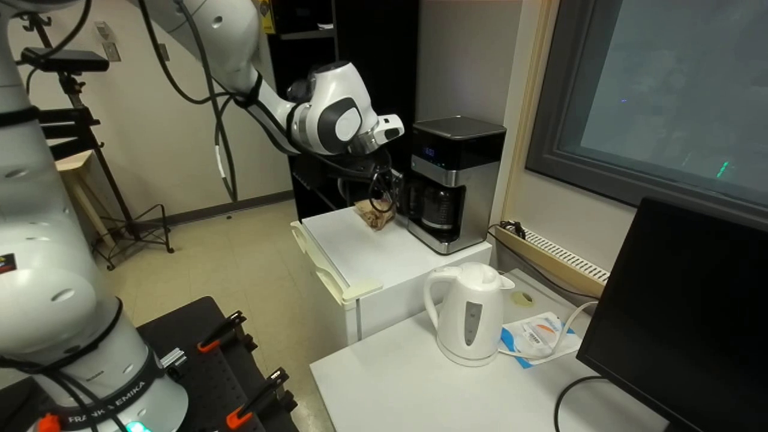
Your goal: Turn on the coffee maker
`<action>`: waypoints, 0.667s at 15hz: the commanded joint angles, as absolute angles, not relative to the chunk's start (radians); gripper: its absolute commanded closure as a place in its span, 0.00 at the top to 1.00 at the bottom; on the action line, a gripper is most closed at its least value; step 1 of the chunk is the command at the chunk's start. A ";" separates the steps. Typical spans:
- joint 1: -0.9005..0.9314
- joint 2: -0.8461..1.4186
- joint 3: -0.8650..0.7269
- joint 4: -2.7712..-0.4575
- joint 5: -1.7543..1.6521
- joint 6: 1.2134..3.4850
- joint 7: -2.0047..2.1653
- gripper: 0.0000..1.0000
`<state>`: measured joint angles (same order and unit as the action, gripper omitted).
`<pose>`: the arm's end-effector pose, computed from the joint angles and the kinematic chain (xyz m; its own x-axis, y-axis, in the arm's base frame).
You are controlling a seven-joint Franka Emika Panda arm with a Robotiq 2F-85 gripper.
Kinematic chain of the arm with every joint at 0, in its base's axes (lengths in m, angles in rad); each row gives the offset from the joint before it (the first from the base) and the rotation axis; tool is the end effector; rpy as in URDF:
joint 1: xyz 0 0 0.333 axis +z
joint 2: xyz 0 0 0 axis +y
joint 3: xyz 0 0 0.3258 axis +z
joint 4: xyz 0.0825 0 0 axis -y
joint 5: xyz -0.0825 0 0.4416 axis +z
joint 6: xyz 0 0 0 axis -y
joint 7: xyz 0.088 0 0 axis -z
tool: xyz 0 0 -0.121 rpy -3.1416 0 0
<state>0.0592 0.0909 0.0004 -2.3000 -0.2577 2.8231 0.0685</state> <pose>0.6010 0.0475 0.3093 0.8838 0.2283 0.4085 0.1836 -0.9721 0.1462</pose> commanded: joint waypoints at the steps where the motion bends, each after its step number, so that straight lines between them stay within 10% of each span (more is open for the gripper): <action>1: 0.065 -0.005 -0.009 -2.415 -0.354 2.838 0.104 0.04; 10: 0.047 -0.103 0.034 -2.546 -0.331 2.799 0.061 0.04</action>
<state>0.0566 -0.0553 0.0151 -2.5019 -0.3295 2.8206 0.0758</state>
